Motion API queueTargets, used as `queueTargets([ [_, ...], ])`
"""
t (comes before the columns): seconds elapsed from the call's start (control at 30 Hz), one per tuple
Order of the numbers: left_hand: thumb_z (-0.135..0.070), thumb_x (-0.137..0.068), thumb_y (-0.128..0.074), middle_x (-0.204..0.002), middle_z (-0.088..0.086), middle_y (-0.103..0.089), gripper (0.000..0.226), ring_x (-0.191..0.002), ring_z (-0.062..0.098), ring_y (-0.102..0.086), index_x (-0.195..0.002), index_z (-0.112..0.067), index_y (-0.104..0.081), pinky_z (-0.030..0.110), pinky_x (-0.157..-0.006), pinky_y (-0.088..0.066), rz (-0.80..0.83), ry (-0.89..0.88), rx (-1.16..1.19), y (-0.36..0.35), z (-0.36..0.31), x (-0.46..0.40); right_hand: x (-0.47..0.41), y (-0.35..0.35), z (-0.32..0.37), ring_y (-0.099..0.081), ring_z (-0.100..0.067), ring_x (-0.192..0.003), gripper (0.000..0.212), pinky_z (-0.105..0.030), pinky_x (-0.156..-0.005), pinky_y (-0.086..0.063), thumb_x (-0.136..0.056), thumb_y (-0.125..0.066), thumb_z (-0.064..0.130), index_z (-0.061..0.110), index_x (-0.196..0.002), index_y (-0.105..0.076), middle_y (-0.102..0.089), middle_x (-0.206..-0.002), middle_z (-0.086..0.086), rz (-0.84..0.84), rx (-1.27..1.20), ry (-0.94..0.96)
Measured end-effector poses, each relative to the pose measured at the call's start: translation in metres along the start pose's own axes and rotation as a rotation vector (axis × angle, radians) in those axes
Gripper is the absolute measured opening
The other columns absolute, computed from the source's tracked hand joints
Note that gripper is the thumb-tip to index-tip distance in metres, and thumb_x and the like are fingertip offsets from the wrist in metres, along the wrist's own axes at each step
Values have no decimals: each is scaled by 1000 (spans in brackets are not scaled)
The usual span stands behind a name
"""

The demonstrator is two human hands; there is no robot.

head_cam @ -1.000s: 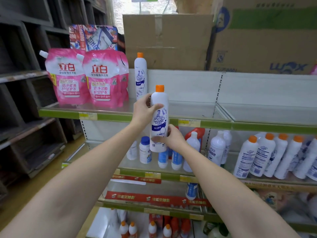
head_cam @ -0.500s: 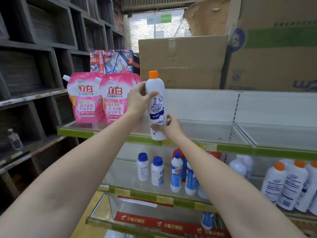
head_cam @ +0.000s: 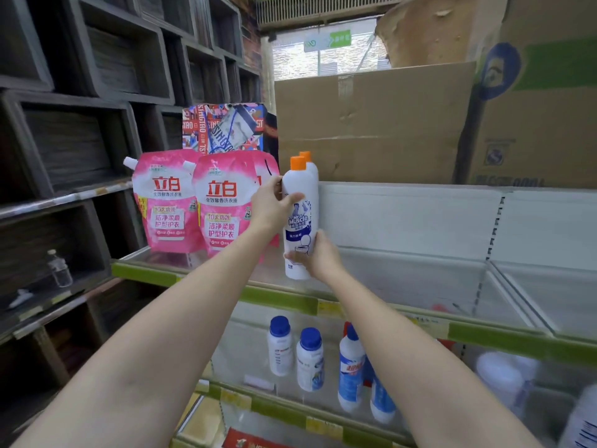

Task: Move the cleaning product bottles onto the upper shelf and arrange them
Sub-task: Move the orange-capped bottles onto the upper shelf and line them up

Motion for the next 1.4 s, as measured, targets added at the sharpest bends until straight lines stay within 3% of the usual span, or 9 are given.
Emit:
queueTargets([
  [0.1, -19, -84, -79, -104, -2, -67, 41, -96, 14, -65, -121, -11, -63, 33, -84, -56, 3, 38, 44, -7, 11, -14, -20, -3, -5, -62, -27, -110, 69, -32, -82, -47, -74, -89, 34, 13, -126, -48, -65, -126, -7, 15, -11, -2],
  [0.23, -22, -83, -80, -103, 0, -74, 36, -93, 13, -71, -114, -11, -67, 35, -84, -60, -34, 75, 99, -21, 30, -27, -42, -7, -8, -56, -34, -119, 79, -41, -94, -50, -74, -88, 34, 11, -132, -41, -56, -133, -14, -4, 36, -31],
  [0.4, -24, -82, -81, -102, 0, -76, 23, -94, 12, -73, -100, -16, -70, 40, -89, -59, -69, 143, 175, -32, 61, -33, -65, -13, -9, -55, -35, -119, 76, -37, -85, -45, -76, -88, 30, 12, -135, -43, -52, -132, -14, -12, 68, -94],
  [0.57, -20, -84, -79, -108, 6, -75, 27, -97, 15, -72, -106, -9, -68, 41, -87, -60, -74, 171, 233, -39, 70, -46, -82, -19, -10, -57, -34, -112, 74, -35, -79, -44, -77, -87, 30, 14, -134, -43, -52, -129, -12, -21, 70, -130],
  [0.73, -22, -87, -76, -109, 5, -74, 28, -99, 17, -72, -109, -9, -66, 39, -86, -60, -90, 181, 211, -45, 76, -54, -92, -23, -14, -58, -35, -113, 75, -40, -89, -51, -76, -87, 34, 15, -133, -44, -53, -129, -14, -39, 71, -101],
  [0.97, -26, -91, -72, -113, 1, -72, 26, -95, 12, -67, -112, -13, -63, 33, -83, -58, -103, 176, 165, -51, 76, -56, -96, -23, -18, -58, -35, -112, 72, -37, -84, -49, -77, -86, 33, 13, -132, -44, -53, -128, -15, -49, 61, -83],
  [1.17, -28, -89, -75, -97, 0, -67, 28, -89, 17, -65, -108, -9, -68, 23, -68, -48, -78, 238, -21, -43, 58, -59, -88, -17, -11, -55, -35, -119, 69, -36, -90, -49, -79, -83, 31, 12, -134, -46, -48, -135, -15, -8, 142, -155],
  [1.3, -9, -94, -64, -93, 5, -64, 11, -89, 21, -60, -101, -3, -67, 29, -70, -44, -32, 247, -267, -38, 48, -48, -75, -10, -5, -51, -35, -128, 60, -37, -101, -45, -88, -77, 26, 7, -136, -46, -43, -142, -16, -37, 205, -228],
  [1.4, 2, -85, -56, -96, 12, -69, 18, -90, 32, -65, -95, -4, -70, 36, -71, -53, 43, 246, -375, -37, 47, -31, -63, 3, -5, -54, -37, -123, 51, -39, -97, -47, -88, -72, 21, 4, -130, -48, -50, -136, -19, -58, 238, -183],
])
Point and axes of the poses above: each hand's wrist, its own x-axis away from the middle knuckle, its own y-axis out of the back of the hand, z = x × y, the point moved 1 cm from there along -x, towards the middle knuckle
